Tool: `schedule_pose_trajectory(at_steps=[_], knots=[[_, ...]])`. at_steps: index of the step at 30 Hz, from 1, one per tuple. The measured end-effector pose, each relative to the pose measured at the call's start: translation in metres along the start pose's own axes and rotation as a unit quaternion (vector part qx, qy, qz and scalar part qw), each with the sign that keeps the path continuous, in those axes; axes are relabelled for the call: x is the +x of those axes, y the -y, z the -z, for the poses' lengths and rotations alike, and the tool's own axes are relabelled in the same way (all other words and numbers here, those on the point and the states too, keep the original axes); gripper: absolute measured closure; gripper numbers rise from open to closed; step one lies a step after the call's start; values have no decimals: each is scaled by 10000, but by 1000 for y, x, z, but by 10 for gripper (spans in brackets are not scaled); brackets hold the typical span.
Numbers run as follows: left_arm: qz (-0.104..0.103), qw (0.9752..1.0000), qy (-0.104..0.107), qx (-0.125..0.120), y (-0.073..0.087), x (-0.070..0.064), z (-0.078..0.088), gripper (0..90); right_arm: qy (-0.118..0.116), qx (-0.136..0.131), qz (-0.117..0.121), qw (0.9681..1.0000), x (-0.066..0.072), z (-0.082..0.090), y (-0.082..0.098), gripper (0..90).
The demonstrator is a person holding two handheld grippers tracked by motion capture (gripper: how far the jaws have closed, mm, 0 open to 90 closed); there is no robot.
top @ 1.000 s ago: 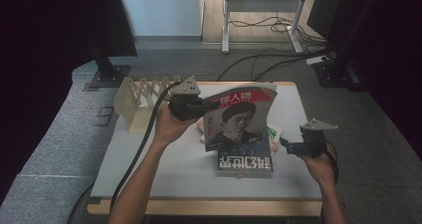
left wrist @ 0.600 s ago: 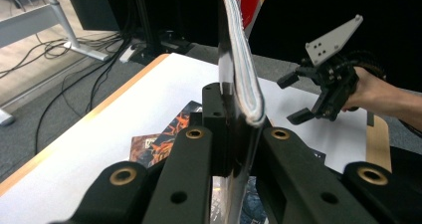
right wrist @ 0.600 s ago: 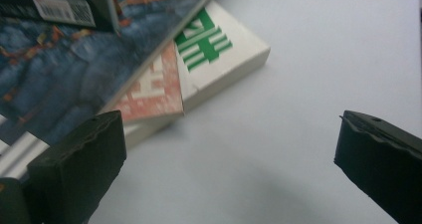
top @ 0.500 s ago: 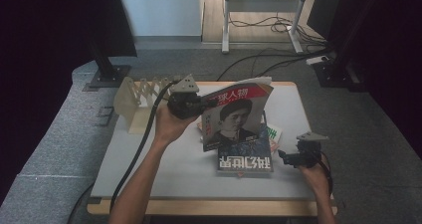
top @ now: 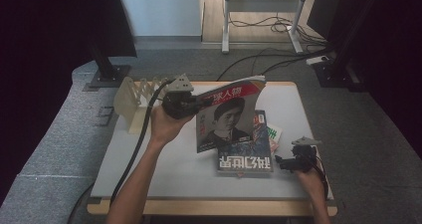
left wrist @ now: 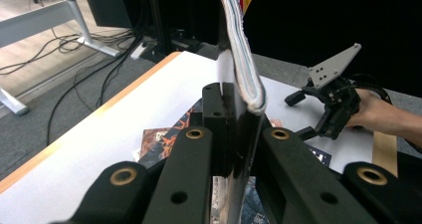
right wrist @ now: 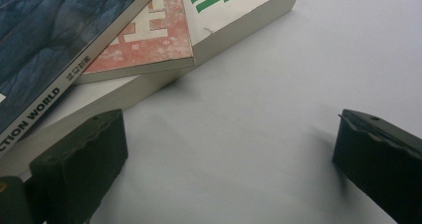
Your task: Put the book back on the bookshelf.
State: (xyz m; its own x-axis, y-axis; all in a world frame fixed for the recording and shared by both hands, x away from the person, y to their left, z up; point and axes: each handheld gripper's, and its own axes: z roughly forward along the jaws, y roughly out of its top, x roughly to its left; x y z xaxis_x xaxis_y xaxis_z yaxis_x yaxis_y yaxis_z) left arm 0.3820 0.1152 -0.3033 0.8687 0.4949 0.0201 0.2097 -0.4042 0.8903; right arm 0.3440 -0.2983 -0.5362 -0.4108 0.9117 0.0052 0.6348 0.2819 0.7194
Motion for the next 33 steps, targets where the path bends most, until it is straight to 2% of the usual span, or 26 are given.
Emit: schedule_pose_trajectory(at_steps=[10, 24, 33], knots=[[65, 9999, -142, 4, 3, 1, 15, 867, 30, -39, 18, 10000, 1, 0, 1, 6], [150, 9997, -189, -6, 6, 3, 29, 869, 27, -34, 11, 10000, 1, 0, 1, 5], [311, 9991, -281, -1, 10, 8, 44, 869, 23, -33, 5, 10000, 1, 0, 1, 5]])
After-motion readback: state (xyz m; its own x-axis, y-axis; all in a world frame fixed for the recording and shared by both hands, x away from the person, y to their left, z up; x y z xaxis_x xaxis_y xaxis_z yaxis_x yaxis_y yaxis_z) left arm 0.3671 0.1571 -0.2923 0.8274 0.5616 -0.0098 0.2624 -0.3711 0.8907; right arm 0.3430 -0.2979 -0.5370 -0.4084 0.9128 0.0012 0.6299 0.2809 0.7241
